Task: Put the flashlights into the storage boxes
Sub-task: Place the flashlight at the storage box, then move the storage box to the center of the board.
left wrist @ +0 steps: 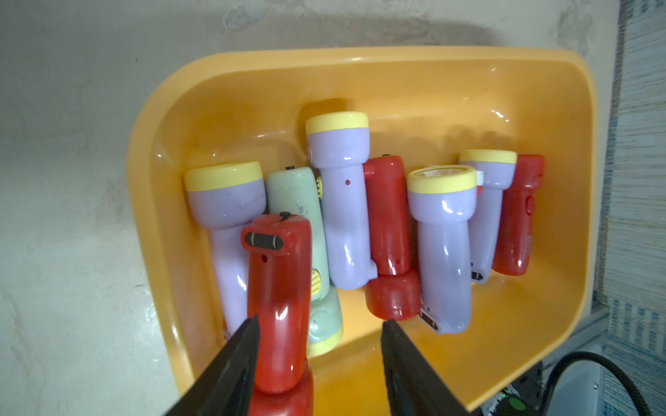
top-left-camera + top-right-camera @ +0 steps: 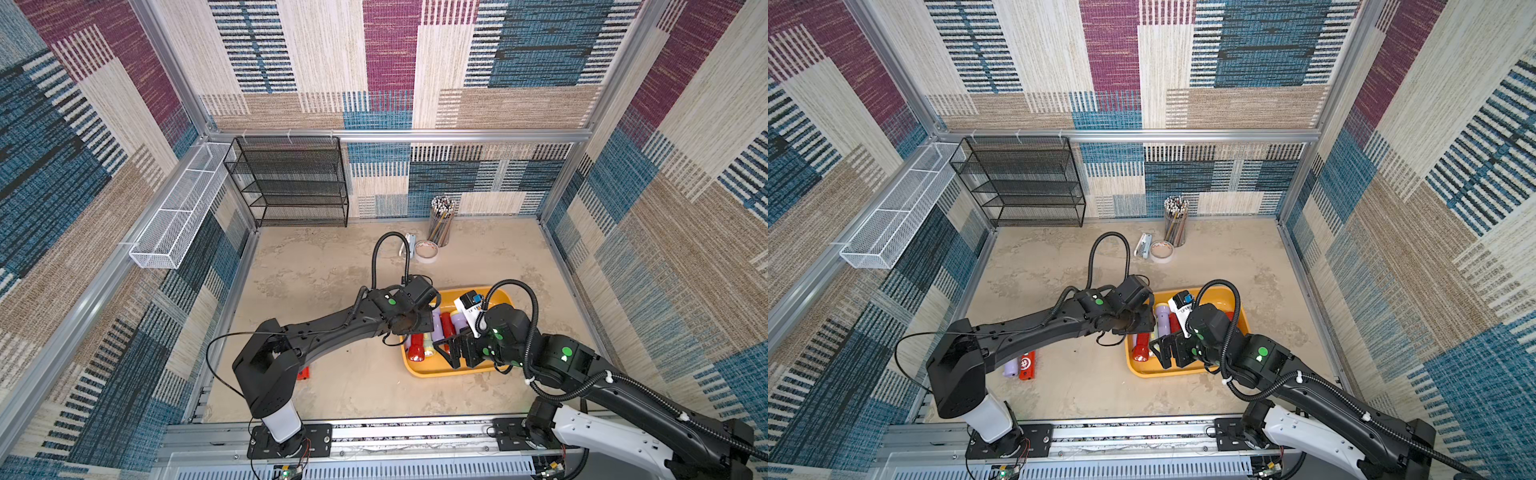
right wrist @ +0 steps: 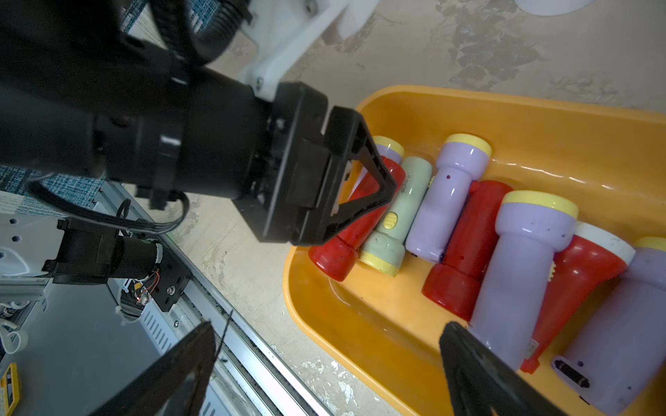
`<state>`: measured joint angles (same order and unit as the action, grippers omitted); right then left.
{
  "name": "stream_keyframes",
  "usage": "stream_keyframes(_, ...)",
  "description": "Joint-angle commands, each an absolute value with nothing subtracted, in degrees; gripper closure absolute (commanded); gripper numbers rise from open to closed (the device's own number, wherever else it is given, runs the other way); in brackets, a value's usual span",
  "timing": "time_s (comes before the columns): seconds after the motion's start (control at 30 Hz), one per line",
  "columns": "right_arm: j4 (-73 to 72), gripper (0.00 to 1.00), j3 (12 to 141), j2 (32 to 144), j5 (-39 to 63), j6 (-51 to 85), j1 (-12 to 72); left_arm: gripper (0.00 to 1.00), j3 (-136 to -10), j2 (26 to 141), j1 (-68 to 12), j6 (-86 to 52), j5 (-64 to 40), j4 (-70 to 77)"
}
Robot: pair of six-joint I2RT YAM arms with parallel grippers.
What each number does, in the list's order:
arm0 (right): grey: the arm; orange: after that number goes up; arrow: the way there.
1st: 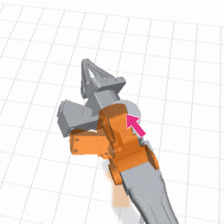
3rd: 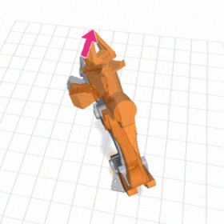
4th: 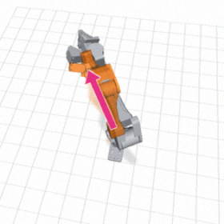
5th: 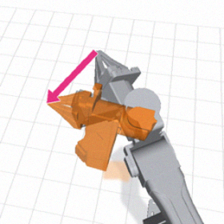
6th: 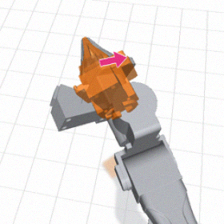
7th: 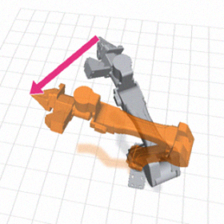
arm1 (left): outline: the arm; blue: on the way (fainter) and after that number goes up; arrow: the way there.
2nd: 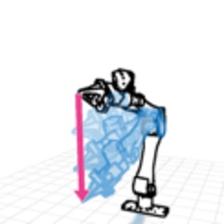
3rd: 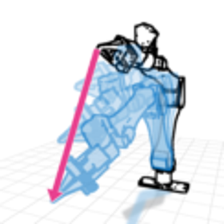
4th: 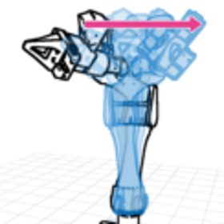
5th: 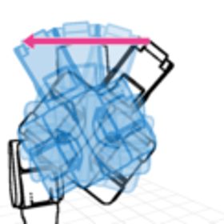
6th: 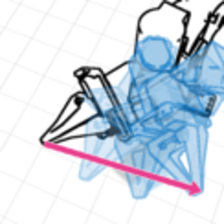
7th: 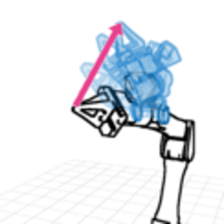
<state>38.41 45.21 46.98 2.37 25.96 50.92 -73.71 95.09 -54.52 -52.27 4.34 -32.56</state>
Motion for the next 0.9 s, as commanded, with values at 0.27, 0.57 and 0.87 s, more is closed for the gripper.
stream_keyframes(0.27, 37.7, 0.01, 45.6, 48.4, 0.8, 27.0, 50.9, 0.40, -63.4, 84.8, -54.0, -51.2, 15.5, -39.1)
stream_keyframes(0.57, 37.1, 0.00, 45.6, 50.4, -0.5, 27.8, 51.0, 0.37, -54.3, 77.0, -51.4, -51.7, 15.3, -35.7)
stream_keyframes(0.87, 36.4, 0.00, 47.0, 53.0, -1.3, 28.9, 51.0, 0.37, -63.3, 87.6, -51.2, -47.7, 12.5, -33.2)
